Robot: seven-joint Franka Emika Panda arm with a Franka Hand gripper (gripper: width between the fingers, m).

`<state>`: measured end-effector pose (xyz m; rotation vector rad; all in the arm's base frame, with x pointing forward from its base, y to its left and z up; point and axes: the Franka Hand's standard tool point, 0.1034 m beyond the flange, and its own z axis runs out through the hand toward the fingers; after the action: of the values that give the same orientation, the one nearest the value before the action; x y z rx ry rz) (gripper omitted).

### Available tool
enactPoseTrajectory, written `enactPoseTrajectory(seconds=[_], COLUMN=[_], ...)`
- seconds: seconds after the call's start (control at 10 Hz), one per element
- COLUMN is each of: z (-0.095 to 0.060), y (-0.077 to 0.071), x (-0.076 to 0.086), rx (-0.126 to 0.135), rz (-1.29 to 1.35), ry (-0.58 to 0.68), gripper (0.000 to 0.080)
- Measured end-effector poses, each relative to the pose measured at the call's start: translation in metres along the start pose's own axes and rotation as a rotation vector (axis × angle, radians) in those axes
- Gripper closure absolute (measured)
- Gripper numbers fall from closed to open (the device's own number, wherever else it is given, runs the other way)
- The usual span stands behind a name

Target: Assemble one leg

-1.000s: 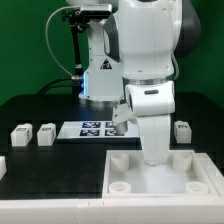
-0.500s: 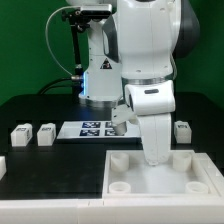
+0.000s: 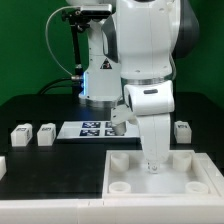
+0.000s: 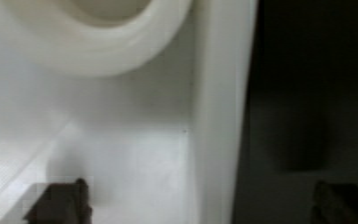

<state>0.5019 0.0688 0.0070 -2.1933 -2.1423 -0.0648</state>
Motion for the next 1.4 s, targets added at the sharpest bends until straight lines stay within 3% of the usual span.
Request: enactPoseTrajectory(seconds=[0.6,0.8,1.1,1.3,1.4], z=[-0.001,-0.03,-0.053,-0.062,-0.057], y=[0.001,-0.005,-0.028,-0.038,-0.045], x=[0.0,0.008,0.049,0.073,0.073], rx=[-0.002,-0.02,-0.011,-0.035,-0.056], rz=[0.007,0.131,0.512,0.757,0.85], ry=[0.0,-0.016,-0.042,-0.032,0.008], gripper=[0.015,0.015,0.015,0.015,0.015])
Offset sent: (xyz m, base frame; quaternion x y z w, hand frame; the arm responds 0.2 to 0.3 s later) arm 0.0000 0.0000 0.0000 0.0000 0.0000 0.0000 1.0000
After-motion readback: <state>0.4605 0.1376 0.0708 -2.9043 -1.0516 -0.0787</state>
